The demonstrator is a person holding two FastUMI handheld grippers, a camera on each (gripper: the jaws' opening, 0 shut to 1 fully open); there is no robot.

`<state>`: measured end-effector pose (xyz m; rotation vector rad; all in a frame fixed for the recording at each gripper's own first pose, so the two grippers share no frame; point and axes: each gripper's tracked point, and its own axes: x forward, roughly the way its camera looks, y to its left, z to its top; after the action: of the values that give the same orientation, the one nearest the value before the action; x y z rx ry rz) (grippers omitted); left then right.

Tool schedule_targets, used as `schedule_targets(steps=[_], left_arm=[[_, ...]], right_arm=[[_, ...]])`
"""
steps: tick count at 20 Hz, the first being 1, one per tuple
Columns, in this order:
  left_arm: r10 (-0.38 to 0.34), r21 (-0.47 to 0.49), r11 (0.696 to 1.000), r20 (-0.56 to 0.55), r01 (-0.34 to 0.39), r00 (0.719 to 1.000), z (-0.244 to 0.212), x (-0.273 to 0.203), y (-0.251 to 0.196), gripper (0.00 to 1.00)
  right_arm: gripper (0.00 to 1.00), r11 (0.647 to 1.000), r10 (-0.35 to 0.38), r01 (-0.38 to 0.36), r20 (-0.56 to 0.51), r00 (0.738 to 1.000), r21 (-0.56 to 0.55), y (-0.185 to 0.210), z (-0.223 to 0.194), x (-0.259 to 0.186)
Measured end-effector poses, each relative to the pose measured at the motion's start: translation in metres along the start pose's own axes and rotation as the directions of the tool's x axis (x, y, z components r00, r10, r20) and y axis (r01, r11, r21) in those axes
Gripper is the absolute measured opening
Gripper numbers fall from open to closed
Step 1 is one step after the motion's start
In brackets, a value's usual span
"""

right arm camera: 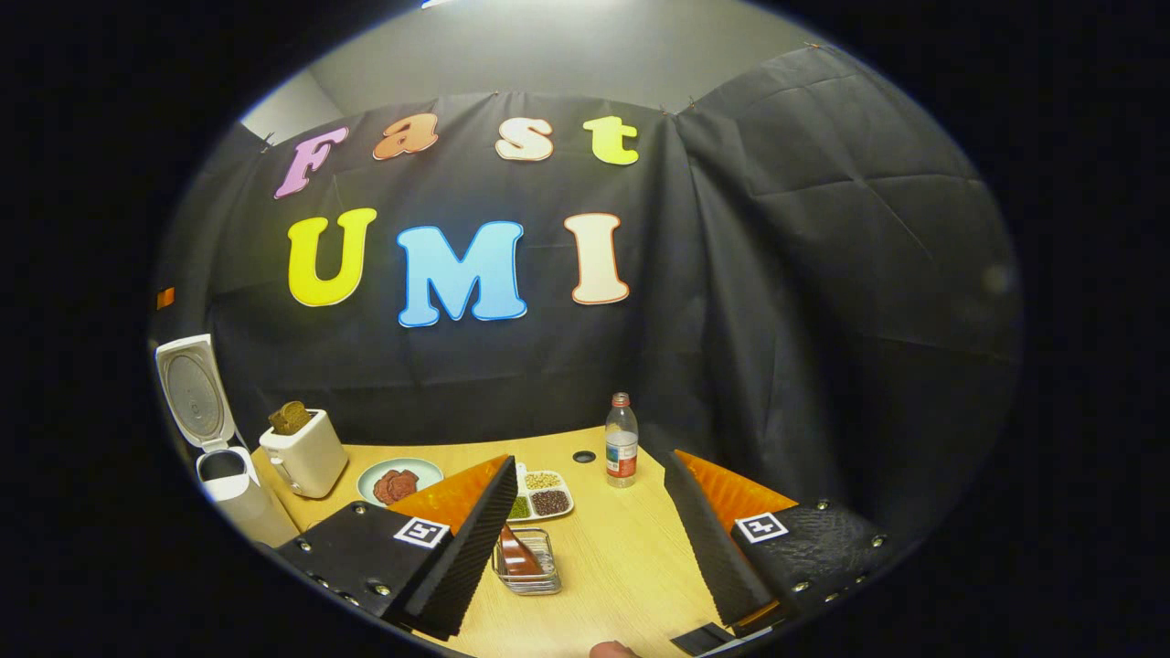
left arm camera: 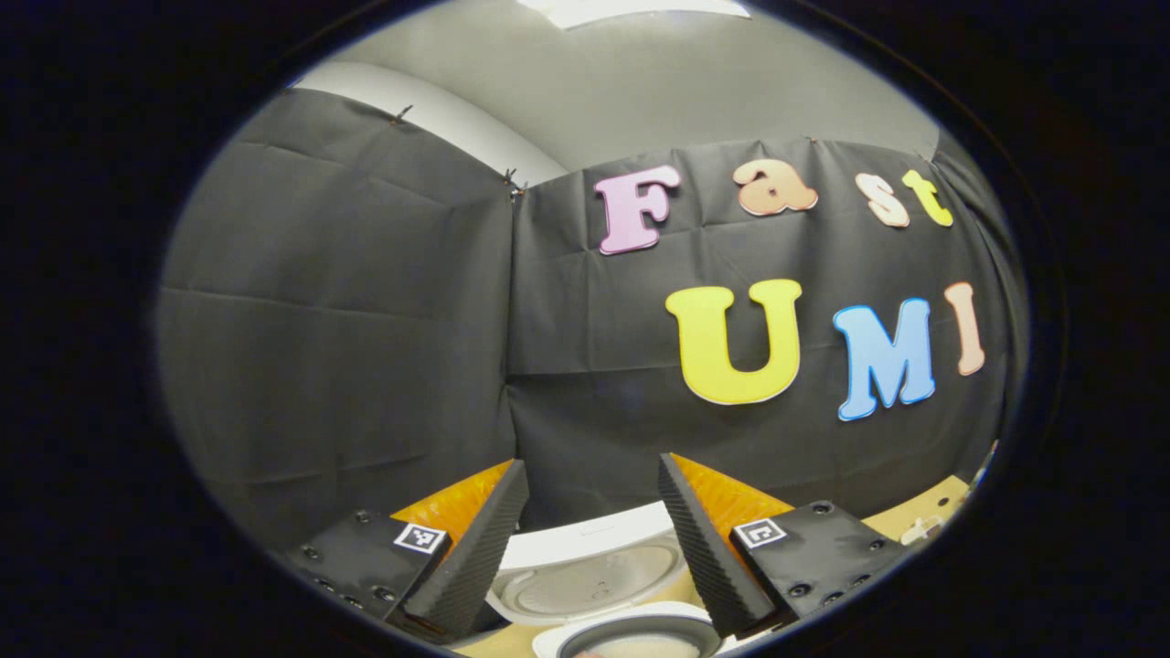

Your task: Close the left gripper, press the button to open the rice cooker; take a wooden spoon from the chopstick holder with the right hand, scoop a spoonful of rice and pour it into the rice cooker, then put the wooden spoon back into the chopstick holder.

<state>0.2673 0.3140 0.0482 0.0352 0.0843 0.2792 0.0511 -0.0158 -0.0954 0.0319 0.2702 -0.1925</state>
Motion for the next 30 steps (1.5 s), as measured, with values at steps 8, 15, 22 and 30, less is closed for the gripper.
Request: schedule_targets(steps=[8, 15, 22, 30], left_arm=[[-0.002, -0.013, 1.000, -0.152, 0.000, 0.988, -0.055, 0.062, 0.002, 1.00], [-0.004, -0.072, 0.997, -0.227, -0.013, 0.974, -0.087, 0.073, 0.002, 1.00], [-0.010, -0.106, 0.994, -0.221, -0.014, 0.975, -0.084, 0.048, -0.009, 1.00], [0.006, -0.096, 0.995, -0.242, -0.031, 0.970, -0.100, -0.008, -0.038, 0.95]], right_arm=[[0.98, 0.999, -0.051, 0.050, -0.018, 0.999, -0.012, -0.013, -0.011, -0.018], [0.98, 0.999, -0.037, 0.036, -0.027, 0.999, -0.033, -0.014, -0.009, -0.020], [0.98, 0.999, 0.022, -0.023, -0.024, 0.999, -0.048, -0.014, 0.001, -0.005], [0.98, 0.995, 0.086, -0.087, -0.023, 0.996, -0.042, -0.025, 0.010, 0.019]])
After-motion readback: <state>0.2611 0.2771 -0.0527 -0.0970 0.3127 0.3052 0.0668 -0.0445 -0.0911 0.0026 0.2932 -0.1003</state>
